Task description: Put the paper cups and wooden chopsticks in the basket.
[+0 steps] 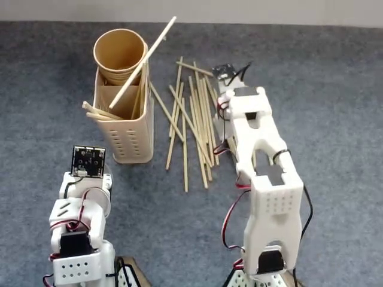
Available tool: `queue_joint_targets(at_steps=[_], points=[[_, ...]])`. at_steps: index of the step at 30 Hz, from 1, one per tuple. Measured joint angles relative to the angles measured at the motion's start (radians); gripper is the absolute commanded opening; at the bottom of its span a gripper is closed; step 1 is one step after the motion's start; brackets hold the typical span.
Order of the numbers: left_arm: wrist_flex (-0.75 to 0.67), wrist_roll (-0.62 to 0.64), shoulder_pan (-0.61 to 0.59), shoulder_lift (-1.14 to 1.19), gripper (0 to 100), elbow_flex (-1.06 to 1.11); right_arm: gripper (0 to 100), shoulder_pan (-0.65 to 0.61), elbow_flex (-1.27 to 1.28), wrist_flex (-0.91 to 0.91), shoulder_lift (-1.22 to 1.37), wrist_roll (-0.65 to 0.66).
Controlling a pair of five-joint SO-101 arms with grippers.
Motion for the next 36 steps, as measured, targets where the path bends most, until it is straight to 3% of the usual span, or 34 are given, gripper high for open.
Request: queue_joint_targets(at_steps=[5,10,14,21,28,36], points=[[0.0,0.0,0.0,0.0,11,0.0,0.5,-0.068,-0.012,-0.017,-0.37,-0.068],[0.0,0.0,0.0,0.0,11,0.0,0.5,-0.195,0.003,-0.173,-0.743,-0.121],[0.0,0.0,0.0,0.0,11,0.0,0.5,-0.285,0.077,-0.359,-0.899,-0.164],[0.0,0.0,0.0,0.0,11,0.0,0.5,-0.42,0.222,-0.709,-0.95,-0.192],[0.0,0.0,0.0,0.0,11,0.0,0.5,-0.531,0.239,-0.878,-0.951,-0.192],[0.0,0.0,0.0,0.0,11,0.0,0.5,-0.545,0.387,-1.065,-0.947,-0.267]])
